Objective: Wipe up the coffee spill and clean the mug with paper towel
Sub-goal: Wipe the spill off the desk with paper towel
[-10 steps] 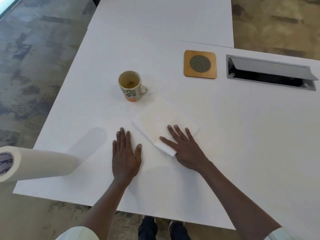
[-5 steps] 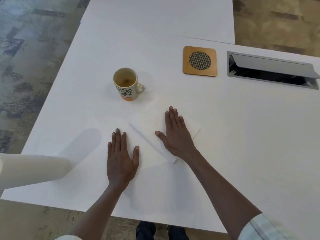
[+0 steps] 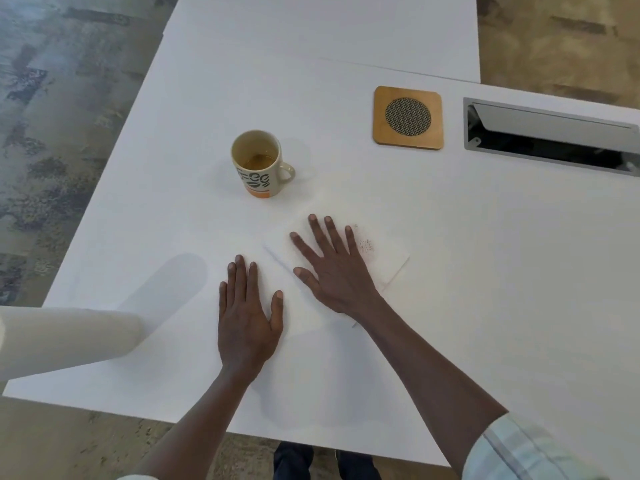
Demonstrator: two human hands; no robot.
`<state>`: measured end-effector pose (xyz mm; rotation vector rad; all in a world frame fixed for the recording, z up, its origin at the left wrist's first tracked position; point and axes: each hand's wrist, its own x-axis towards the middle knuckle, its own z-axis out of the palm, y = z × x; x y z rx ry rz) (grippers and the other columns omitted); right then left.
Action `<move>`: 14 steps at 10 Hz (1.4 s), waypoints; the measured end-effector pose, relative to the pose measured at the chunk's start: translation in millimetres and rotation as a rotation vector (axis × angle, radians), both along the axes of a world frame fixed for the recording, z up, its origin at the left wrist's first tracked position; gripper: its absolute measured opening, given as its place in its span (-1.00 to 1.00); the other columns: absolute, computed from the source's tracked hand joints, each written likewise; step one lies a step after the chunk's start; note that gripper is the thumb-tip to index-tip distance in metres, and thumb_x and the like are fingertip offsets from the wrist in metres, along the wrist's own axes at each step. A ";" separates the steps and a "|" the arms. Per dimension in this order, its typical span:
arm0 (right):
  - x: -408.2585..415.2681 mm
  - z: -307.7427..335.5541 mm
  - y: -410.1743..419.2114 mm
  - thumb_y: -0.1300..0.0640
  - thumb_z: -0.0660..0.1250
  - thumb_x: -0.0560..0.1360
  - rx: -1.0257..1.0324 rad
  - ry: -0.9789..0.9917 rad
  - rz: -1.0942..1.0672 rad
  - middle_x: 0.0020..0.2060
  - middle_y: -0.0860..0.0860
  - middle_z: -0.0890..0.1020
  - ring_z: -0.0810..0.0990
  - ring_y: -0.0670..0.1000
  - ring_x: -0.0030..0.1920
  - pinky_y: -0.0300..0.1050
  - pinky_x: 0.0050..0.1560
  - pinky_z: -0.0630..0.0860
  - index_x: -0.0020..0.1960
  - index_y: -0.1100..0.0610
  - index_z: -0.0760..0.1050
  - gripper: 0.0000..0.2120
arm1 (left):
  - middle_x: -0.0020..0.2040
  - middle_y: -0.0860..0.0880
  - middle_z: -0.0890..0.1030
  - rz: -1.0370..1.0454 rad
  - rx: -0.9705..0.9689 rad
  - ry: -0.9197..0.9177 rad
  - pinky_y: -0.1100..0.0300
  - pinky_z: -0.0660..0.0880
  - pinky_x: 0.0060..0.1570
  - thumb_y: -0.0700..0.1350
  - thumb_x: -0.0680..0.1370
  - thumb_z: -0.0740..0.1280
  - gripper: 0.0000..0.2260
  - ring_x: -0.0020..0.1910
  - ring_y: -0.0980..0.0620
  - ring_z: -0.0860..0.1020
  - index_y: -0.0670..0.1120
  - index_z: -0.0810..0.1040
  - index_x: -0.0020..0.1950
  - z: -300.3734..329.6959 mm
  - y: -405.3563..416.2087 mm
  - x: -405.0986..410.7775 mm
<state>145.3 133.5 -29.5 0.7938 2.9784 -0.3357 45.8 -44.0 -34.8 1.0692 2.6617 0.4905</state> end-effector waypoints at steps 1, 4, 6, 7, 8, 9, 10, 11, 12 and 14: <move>0.8 -8.3 -2.4 -0.24 -0.09 0.63 0.010 -0.022 0.027 0.61 0.02 -0.08 -0.14 0.13 0.59 0.29 0.53 -0.07 0.58 -0.16 -0.05 -0.46 | 0.70 -0.04 0.01 0.001 -0.004 0.000 0.07 -0.08 0.63 0.17 0.65 0.09 -0.36 0.67 0.05 -0.09 -0.12 0.12 0.65 -1.4 0.2 -0.1; 5.6 1.6 -2.2 -0.50 0.01 0.44 0.004 0.013 -0.317 0.58 0.23 -0.08 -0.12 0.24 0.58 0.23 0.54 -0.15 0.57 -0.15 0.00 -0.20 | 0.69 -0.04 0.01 0.001 -0.002 -0.001 0.05 -0.06 0.63 0.15 0.64 0.10 -0.36 0.67 0.03 -0.07 -0.13 0.13 0.65 0.7 1.3 0.0; 4.3 6.8 -1.4 -0.32 0.00 0.58 0.031 0.002 -0.347 0.55 0.26 0.12 0.11 0.26 0.55 0.22 0.55 -0.09 0.54 -0.04 0.22 -0.39 | 0.69 -0.05 0.01 -0.001 -0.008 0.000 0.05 -0.06 0.63 0.15 0.64 0.10 -0.36 0.67 0.03 -0.07 -0.13 0.13 0.65 1.7 1.1 0.3; 4.1 10.8 2.8 -0.09 0.05 0.65 0.060 0.058 -0.365 0.51 0.24 0.27 0.25 0.23 0.51 0.20 0.55 -0.03 0.48 0.05 0.34 -0.55 | 0.69 -0.05 0.02 0.001 -0.008 0.000 0.06 -0.06 0.63 0.16 0.64 0.09 -0.36 0.67 0.02 -0.06 -0.13 0.14 0.65 2.5 1.4 0.6; 4.5 13.4 8.4 0.11 0.12 0.63 0.045 0.129 -0.383 0.44 0.20 0.41 0.37 0.20 0.45 0.19 0.54 0.04 0.37 0.15 0.44 -0.65 | 0.69 -0.05 0.01 -0.002 -0.014 0.002 0.07 -0.07 0.63 0.16 0.64 0.09 -0.36 0.67 0.02 -0.07 -0.13 0.14 0.65 1.9 1.3 0.4; 7.8 11.9 13.9 0.28 0.13 0.59 0.020 0.179 -0.393 0.41 0.15 0.46 0.40 0.16 0.43 0.15 0.54 0.10 0.43 0.19 0.36 -0.59 | 0.69 -0.05 0.01 0.000 -0.017 0.000 0.09 -0.10 0.62 0.16 0.64 0.09 -0.36 0.67 0.03 -0.07 -0.13 0.14 0.65 2.1 1.5 0.4; 11.2 9.1 16.7 0.42 0.12 0.54 0.048 0.221 -0.371 0.41 0.13 0.46 0.41 0.14 0.42 0.10 0.53 0.15 0.56 0.08 0.17 -0.37 | 0.69 -0.05 0.01 0.000 -0.015 0.004 0.11 -0.11 0.62 0.16 0.64 0.09 -0.37 0.67 0.03 -0.07 -0.13 0.14 0.64 2.4 1.3 0.3; 14.9 5.0 18.4 0.46 0.15 0.48 0.158 0.215 -0.288 0.44 0.20 0.41 0.44 0.19 0.40 0.11 0.50 0.23 0.57 -0.02 0.13 -0.25 | 0.69 -0.05 0.01 0.000 -0.015 0.000 0.11 -0.12 0.62 0.16 0.64 0.10 -0.36 0.67 0.03 -0.07 -0.13 0.14 0.64 2.8 1.3 0.7; 18.8 1.2 22.3 0.40 0.17 0.47 0.209 0.170 -0.225 0.51 0.21 0.28 0.32 0.24 0.47 0.24 0.50 0.16 0.48 0.10 0.33 -0.40 | 0.69 -0.05 0.01 0.000 -0.014 -0.002 0.09 -0.09 0.62 0.15 0.64 0.10 -0.37 0.67 0.02 -0.07 -0.14 0.15 0.64 3.0 1.5 0.8; 31.9 -0.2 41.4 0.20 0.10 0.52 0.192 0.081 -0.053 0.59 0.08 0.05 0.03 0.06 0.59 0.15 0.56 -0.05 0.53 0.18 0.20 -0.43 | 0.69 -0.05 0.01 -0.001 -0.012 -0.004 0.10 -0.10 0.62 0.14 0.65 0.12 -0.37 0.67 0.03 -0.08 -0.13 0.14 0.65 3.3 1.1 0.8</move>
